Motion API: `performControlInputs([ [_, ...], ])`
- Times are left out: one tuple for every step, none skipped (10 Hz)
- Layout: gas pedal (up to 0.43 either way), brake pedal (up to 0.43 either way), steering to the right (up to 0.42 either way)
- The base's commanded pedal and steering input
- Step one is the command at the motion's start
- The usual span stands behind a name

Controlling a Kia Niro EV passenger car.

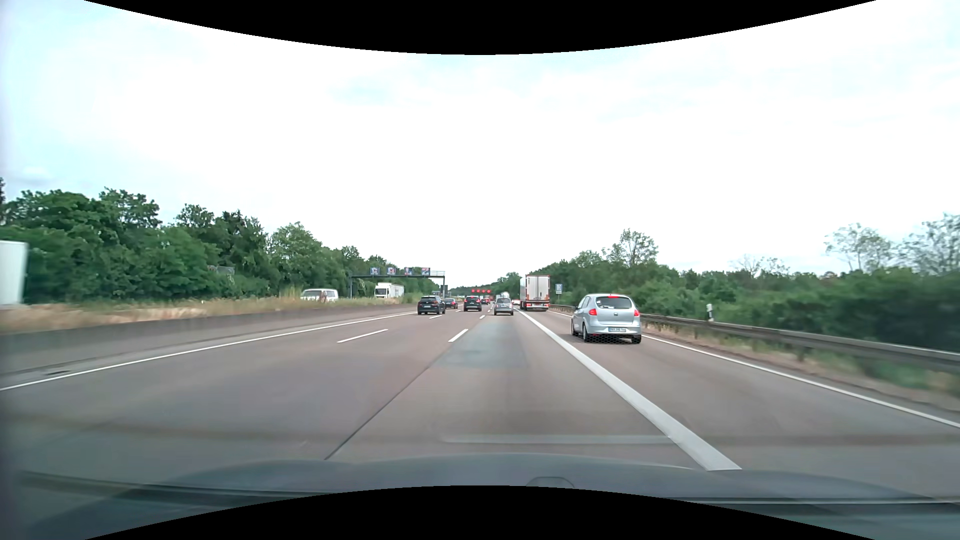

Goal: Follow the waypoints while adhering to traffic rules and regulations

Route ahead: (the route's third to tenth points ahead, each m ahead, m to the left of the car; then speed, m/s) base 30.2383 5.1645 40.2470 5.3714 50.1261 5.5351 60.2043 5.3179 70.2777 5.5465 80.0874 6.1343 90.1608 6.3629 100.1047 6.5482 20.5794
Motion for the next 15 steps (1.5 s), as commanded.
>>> performControlInputs([
  [0.000, 0.146, -0.004],
  [0.000, 0.146, -0.004],
  [0.000, 0.140, -0.004],
  [0.000, 0.146, -0.004],
  [0.000, 0.140, -0.004],
  [0.000, 0.140, -0.004],
  [0.000, 0.140, -0.004],
  [0.000, 0.146, -0.004],
  [0.000, 0.146, -0.004],
  [0.000, 0.140, -0.004],
  [0.000, 0.140, -0.004],
  [0.000, 0.140, -0.004],
  [0.000, 0.140, -0.004],
  [0.000, 0.140, -0.003],
  [0.000, 0.140, -0.003],
])
